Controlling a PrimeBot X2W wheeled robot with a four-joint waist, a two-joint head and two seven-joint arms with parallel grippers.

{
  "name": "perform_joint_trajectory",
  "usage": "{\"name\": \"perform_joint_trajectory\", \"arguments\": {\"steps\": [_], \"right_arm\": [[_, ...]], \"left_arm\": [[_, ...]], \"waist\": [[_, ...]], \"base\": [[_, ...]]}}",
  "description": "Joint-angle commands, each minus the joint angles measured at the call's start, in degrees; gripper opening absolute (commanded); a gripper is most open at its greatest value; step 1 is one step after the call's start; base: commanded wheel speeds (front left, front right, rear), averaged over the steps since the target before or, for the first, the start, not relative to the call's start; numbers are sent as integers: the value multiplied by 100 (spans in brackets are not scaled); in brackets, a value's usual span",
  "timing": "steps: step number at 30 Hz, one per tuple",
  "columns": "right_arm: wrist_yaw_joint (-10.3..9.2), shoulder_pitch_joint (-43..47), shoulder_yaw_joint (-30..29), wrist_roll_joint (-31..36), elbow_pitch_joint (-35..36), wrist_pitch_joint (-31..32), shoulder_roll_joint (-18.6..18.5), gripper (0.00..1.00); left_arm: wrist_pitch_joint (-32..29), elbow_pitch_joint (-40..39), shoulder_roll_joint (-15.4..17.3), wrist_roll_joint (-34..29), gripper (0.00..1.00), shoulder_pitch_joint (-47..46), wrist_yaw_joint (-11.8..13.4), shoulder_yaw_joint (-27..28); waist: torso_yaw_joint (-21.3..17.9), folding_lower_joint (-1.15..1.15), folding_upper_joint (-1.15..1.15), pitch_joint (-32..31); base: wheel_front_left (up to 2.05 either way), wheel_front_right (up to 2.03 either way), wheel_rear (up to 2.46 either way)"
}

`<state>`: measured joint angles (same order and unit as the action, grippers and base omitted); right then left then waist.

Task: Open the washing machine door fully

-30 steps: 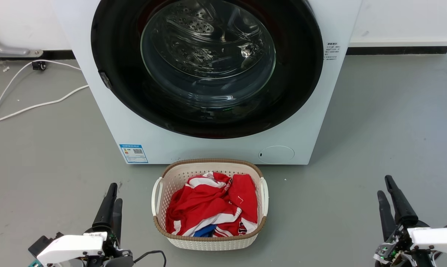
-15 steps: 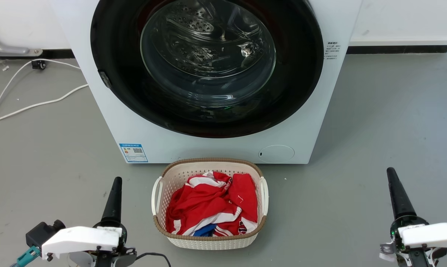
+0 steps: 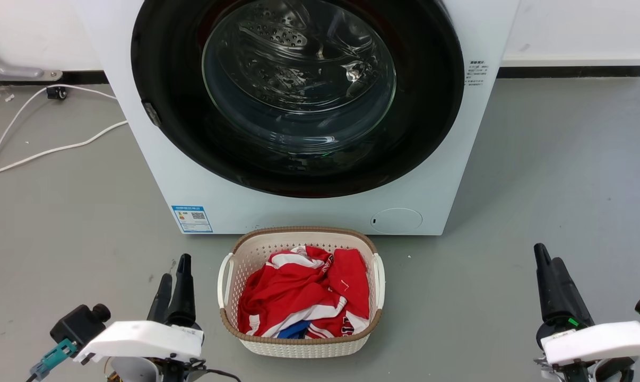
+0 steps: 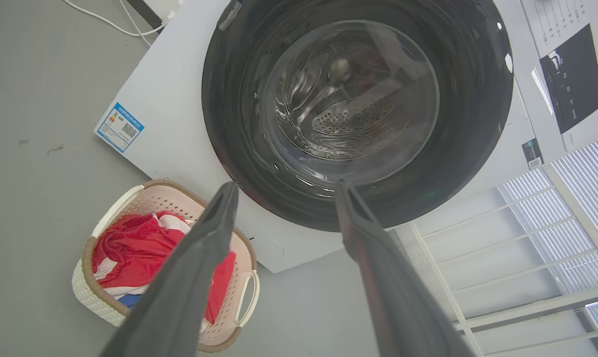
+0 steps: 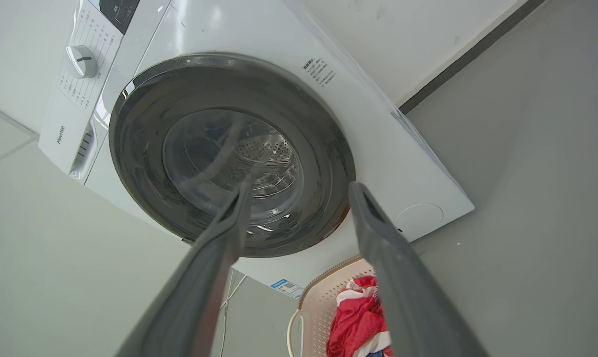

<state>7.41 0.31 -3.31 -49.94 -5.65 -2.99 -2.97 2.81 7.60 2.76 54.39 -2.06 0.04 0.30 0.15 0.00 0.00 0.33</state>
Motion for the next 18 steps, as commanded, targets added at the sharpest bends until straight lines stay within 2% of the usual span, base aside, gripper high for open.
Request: {"name": "perform_joint_trajectory", "arguments": {"steps": [1,18], "right_arm": [[9,3,9,175,115,-37,-8,100],[10,189,-47,1733,369,-353,-3,100]], "left_arm": [[51,-97,12,-174,100,-12,22,-21],[366,-239,14,-1672,100,100,280,-312]], "waist": [[0,0,0,-2],[14,0,0,-34]], "base": [[0,0,0],[0,0,0]]}}
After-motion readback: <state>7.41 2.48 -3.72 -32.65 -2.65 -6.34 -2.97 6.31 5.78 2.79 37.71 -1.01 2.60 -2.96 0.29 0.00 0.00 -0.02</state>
